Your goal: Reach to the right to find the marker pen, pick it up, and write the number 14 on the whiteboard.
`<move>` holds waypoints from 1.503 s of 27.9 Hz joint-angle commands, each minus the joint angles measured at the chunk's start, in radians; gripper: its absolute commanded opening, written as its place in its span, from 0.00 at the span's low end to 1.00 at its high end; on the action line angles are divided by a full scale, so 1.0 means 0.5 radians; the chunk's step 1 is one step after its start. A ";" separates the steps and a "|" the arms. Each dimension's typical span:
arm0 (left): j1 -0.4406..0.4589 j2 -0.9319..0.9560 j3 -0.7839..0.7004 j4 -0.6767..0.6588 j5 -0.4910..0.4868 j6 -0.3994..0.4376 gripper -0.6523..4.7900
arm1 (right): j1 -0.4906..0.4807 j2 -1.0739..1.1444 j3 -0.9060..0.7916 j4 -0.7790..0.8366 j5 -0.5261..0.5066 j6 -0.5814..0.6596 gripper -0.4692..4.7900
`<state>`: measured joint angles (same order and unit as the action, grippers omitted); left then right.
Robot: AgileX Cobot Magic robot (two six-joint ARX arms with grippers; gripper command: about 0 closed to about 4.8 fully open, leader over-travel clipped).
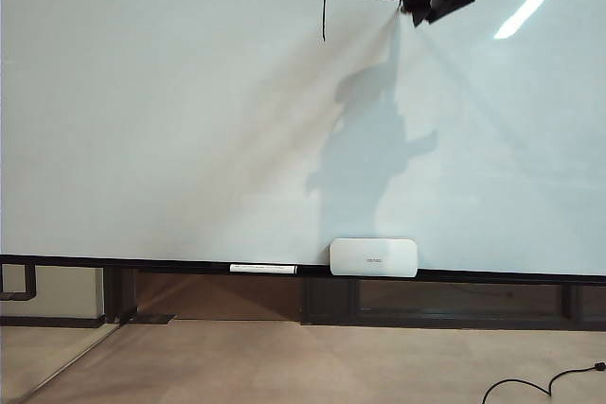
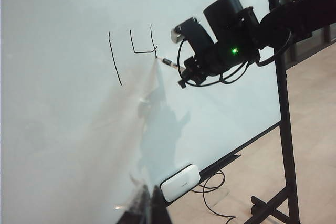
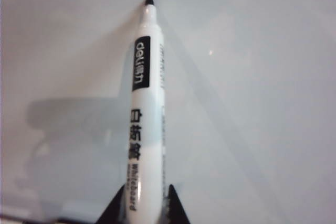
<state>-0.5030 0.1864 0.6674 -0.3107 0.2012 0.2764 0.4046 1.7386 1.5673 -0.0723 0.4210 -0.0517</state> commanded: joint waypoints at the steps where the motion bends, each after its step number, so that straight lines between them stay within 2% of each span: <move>1: -0.002 0.002 0.011 0.025 0.002 0.007 0.11 | -0.003 0.040 0.008 -0.038 0.002 0.048 0.09; 12: -0.002 0.002 0.018 0.024 -0.014 0.008 0.11 | -0.007 0.107 0.008 -0.107 -0.003 0.089 0.09; 14: -0.002 0.002 0.047 0.006 -0.064 0.008 0.11 | -0.006 0.082 0.008 -0.108 -0.001 0.089 0.09; 17: -0.002 0.002 0.136 -0.071 -0.248 0.008 0.11 | -0.002 0.019 0.008 -0.132 -0.005 0.092 0.09; 21: -0.002 0.002 0.292 -0.244 -0.558 0.059 0.11 | 0.005 -0.113 0.008 -0.158 -0.011 0.089 0.09; 25: -0.002 0.002 0.454 -0.442 -0.659 0.107 0.11 | 0.005 -0.269 0.008 -0.220 -0.035 0.090 0.09; 32: -0.002 0.001 0.710 -0.777 -0.980 0.129 0.11 | 0.031 -0.629 0.008 -0.437 -0.050 0.084 0.09; 36: -0.001 0.000 0.933 -1.048 -1.086 0.191 0.11 | 0.098 -0.964 0.008 -0.621 -0.098 -0.043 0.09; 40: 0.002 -0.043 1.136 -1.348 -1.223 0.234 0.11 | 0.106 -1.304 0.008 -0.948 -0.172 -0.188 0.09; 42: 0.003 -0.115 1.214 -1.452 -1.226 0.282 0.11 | 0.105 -1.496 -0.001 -1.107 -0.175 -0.243 0.09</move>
<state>-0.5018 0.1452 1.2568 -1.0111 -0.4023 0.4007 0.4557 1.0306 1.5658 -0.5915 0.3416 -0.1520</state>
